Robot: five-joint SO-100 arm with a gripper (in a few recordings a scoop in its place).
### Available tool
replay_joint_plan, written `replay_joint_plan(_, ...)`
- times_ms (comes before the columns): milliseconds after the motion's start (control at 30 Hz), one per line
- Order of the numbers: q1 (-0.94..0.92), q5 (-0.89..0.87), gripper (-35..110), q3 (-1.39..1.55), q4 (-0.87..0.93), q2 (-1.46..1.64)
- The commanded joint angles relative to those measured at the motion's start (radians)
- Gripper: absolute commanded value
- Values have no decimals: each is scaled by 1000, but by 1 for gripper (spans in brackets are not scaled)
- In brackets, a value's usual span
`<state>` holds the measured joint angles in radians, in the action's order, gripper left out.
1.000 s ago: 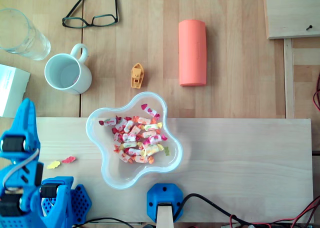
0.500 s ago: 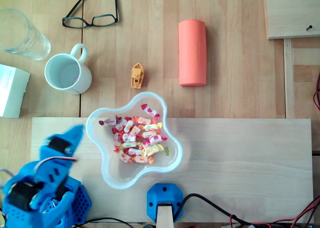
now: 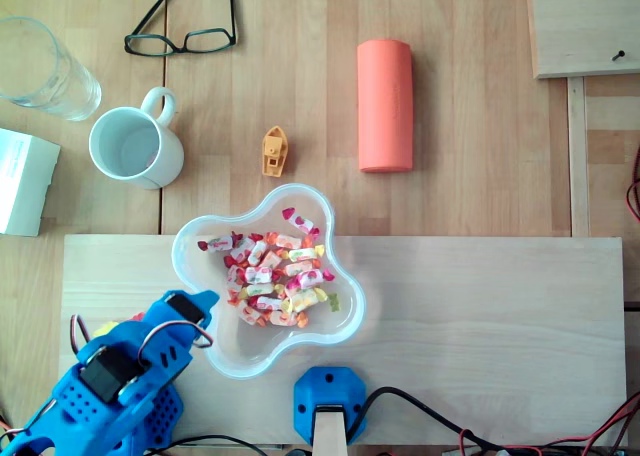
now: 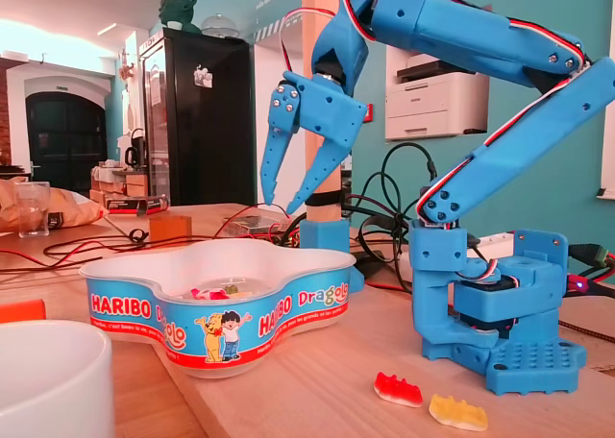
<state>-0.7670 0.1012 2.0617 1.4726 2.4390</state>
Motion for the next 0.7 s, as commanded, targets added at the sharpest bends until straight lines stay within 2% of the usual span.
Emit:
replay_joint_plan(0, -6, 14, 9, 43, -110, 17)
replay_joint_plan(200, 2, 20, 9, 132, -252, 17)
replay_joint_plan(500, -14, 195, 9, 143, -364, 9)
replay_joint_plan(667, -28, 256, 10, 130, -390, -121)
